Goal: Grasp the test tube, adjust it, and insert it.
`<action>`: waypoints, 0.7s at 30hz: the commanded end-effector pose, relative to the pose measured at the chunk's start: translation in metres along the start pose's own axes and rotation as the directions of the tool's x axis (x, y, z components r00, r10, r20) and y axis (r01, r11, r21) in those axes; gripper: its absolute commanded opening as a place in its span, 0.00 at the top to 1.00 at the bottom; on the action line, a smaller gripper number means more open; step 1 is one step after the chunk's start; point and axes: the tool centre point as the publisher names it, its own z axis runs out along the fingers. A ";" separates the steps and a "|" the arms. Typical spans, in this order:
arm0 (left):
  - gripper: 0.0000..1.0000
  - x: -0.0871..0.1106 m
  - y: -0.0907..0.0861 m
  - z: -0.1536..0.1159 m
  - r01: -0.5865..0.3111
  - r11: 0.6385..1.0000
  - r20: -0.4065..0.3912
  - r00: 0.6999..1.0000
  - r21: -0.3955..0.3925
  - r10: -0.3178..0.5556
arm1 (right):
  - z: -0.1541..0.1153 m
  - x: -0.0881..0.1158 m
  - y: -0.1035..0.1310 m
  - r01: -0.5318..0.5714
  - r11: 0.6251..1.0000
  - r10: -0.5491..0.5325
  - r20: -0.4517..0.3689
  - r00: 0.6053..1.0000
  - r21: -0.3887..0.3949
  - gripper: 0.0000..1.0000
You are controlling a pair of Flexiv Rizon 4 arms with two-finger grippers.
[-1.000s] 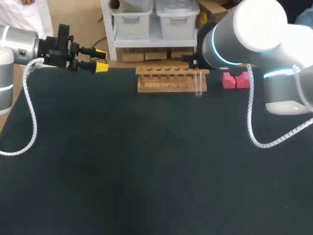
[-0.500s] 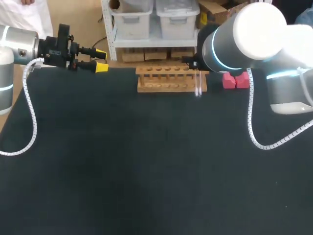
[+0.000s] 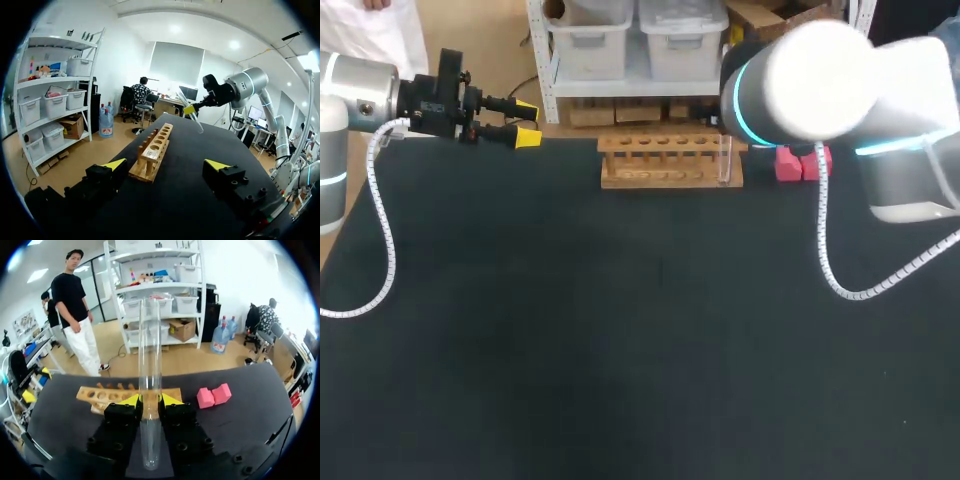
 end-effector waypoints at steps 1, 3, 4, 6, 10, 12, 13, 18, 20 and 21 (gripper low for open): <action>0.00 0.001 0.000 0.000 -0.002 1.000 0.002 1.000 0.001 0.002 | -0.003 -0.004 0.008 -0.012 0.999 0.000 0.314 0.949 0.037 1.00; 0.00 0.001 0.000 0.000 -0.002 1.000 0.002 1.000 0.001 0.002 | -0.004 -0.009 0.010 -0.021 0.999 0.003 0.375 0.927 0.043 1.00; 0.00 0.001 0.000 0.000 -0.002 1.000 0.002 1.000 0.001 0.002 | -0.005 -0.011 0.011 -0.031 0.998 0.008 0.410 0.912 0.050 1.00; 0.00 0.001 0.000 0.000 -0.002 1.000 0.002 1.000 0.001 0.002 | -0.006 -0.017 0.012 -0.068 0.997 0.042 0.451 0.892 0.043 1.00; 0.00 0.001 0.000 0.000 -0.002 1.000 0.002 1.000 0.001 0.002 | -0.012 -0.030 0.016 -0.088 0.995 0.057 0.510 0.858 0.037 1.00; 0.00 0.001 0.000 0.000 -0.002 1.000 0.002 1.000 0.001 0.002 | -0.015 -0.036 0.019 -0.087 0.996 0.058 0.532 0.845 0.030 1.00; 0.00 0.001 0.000 0.000 -0.002 1.000 0.002 1.000 0.001 0.002 | -0.017 -0.039 0.020 -0.089 0.996 0.060 0.545 0.836 0.026 1.00; 0.00 0.001 0.000 0.000 -0.002 1.000 0.002 1.000 0.001 0.002 | -0.020 -0.052 0.023 -0.056 0.998 0.021 0.603 0.797 0.040 1.00; 0.00 0.001 0.000 0.000 -0.002 1.000 0.002 1.000 0.001 0.002 | -0.020 -0.056 0.023 -0.057 0.998 0.019 0.631 0.776 0.040 1.00; 0.00 0.001 0.000 0.000 -0.002 1.000 0.002 1.000 0.001 0.002 | -0.019 -0.057 0.022 -0.057 0.997 0.016 0.644 0.765 0.043 1.00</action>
